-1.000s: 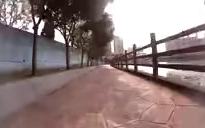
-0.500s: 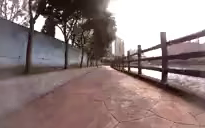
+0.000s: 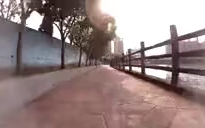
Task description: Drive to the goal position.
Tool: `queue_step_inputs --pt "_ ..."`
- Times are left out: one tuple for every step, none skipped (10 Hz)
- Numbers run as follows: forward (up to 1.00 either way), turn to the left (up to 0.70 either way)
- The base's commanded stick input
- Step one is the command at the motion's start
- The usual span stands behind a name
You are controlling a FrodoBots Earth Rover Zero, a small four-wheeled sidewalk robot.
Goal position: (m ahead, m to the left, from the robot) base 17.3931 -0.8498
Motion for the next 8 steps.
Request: queue_step_inputs --pt "1.0 -0.22" --pt "1.0 -0.22" --pt "1.0 -0.03" --pt "1.0 0.0" --pt "1.0 0.0" --pt "1.0 0.0" --pt "1.0 0.0" --pt "1.0 0.0"
